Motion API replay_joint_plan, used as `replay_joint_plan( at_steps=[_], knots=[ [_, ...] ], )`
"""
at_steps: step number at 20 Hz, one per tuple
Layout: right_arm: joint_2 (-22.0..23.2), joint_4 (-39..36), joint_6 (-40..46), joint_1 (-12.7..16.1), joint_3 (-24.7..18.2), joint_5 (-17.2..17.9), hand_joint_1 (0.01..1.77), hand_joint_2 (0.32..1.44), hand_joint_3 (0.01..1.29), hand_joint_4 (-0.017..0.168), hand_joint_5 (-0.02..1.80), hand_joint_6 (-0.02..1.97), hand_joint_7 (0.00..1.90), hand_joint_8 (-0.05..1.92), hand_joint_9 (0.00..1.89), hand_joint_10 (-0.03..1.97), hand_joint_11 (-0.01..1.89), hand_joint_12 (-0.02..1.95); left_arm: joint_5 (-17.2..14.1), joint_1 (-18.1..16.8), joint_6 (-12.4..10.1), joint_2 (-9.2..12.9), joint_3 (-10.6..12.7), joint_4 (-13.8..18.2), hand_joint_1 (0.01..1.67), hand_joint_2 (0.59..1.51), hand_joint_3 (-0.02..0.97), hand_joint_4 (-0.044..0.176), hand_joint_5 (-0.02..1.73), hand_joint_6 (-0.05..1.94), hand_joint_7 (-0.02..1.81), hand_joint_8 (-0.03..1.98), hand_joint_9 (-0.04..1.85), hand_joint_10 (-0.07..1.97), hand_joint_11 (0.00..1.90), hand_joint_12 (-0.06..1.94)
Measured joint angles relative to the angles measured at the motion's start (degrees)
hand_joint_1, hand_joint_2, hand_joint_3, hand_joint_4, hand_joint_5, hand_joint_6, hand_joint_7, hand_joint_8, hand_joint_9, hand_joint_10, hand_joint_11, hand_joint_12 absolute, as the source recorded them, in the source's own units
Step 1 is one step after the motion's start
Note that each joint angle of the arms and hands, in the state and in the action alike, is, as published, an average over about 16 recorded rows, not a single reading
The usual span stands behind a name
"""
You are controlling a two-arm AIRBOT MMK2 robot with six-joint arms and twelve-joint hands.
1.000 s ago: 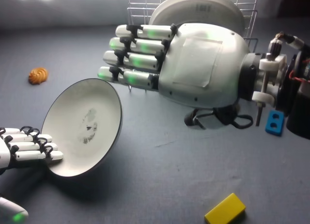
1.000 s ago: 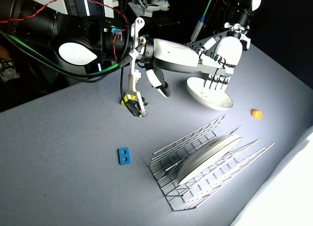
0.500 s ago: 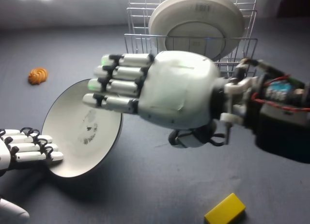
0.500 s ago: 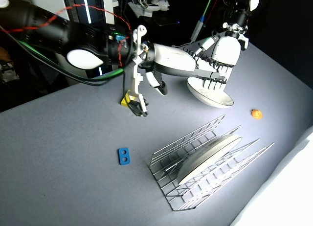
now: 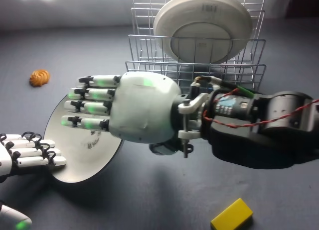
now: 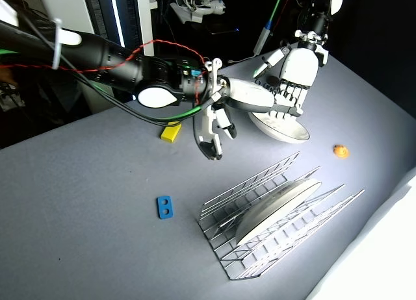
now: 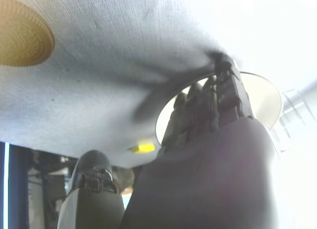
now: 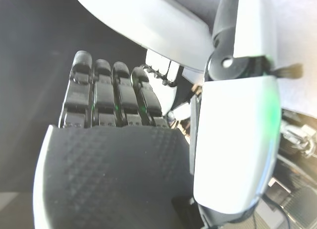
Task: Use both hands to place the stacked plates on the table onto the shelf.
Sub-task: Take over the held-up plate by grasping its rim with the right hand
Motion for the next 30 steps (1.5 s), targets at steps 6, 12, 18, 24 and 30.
replay_joint_plan(
  at_steps=[6,12,18,24,30],
  knots=[
    [-4.8,-1.9,-0.7,0.1,5.2,-0.2,1.19,0.81,0.02,0.003,0.02,0.04,0.02,0.01,0.01,0.02,0.01,0.28,-0.1,0.2,0.0,0.0,0.0,-0.3,0.02,1.112,0.010,-0.002,-0.01,0.00,-0.01,-0.01,-0.03,-0.05,0.03,0.05],
    [-8.0,-2.1,-0.7,0.2,8.6,-0.2,1.17,0.86,0.01,0.003,0.04,0.04,0.03,0.01,0.03,0.02,0.01,0.42,-0.3,0.5,0.1,-0.1,0.0,-0.6,0.02,1.110,0.009,-0.002,-0.01,0.01,-0.01,-0.01,-0.03,-0.05,0.03,0.04],
    [-10.2,-1.7,-0.5,0.5,10.8,-0.1,1.17,0.91,0.01,0.003,0.21,0.04,0.22,0.01,0.21,0.04,0.06,0.74,-0.4,0.6,0.1,-0.1,0.1,-0.9,0.02,1.108,0.009,-0.001,-0.01,0.00,-0.01,-0.02,-0.03,-0.05,0.03,0.04],
    [-11.5,-1.4,-0.6,0.7,11.8,0.2,1.19,0.96,0.01,0.001,0.50,0.08,0.54,0.04,0.53,0.12,0.26,1.01,-0.7,0.8,0.0,-0.1,0.2,-1.1,0.02,1.111,0.009,-0.002,-0.01,0.00,-0.01,-0.01,-0.03,-0.05,0.03,0.04],
    [-11.7,-1.6,-0.8,0.8,12.1,0.7,1.22,0.98,0.02,-0.004,0.74,0.27,0.84,0.34,0.86,0.53,0.55,1.19,-1.2,0.9,-0.1,-0.1,0.5,-1.7,0.02,1.115,0.010,-0.005,-0.01,-0.02,-0.01,-0.02,-0.03,-0.05,0.03,0.04]
  ],
)
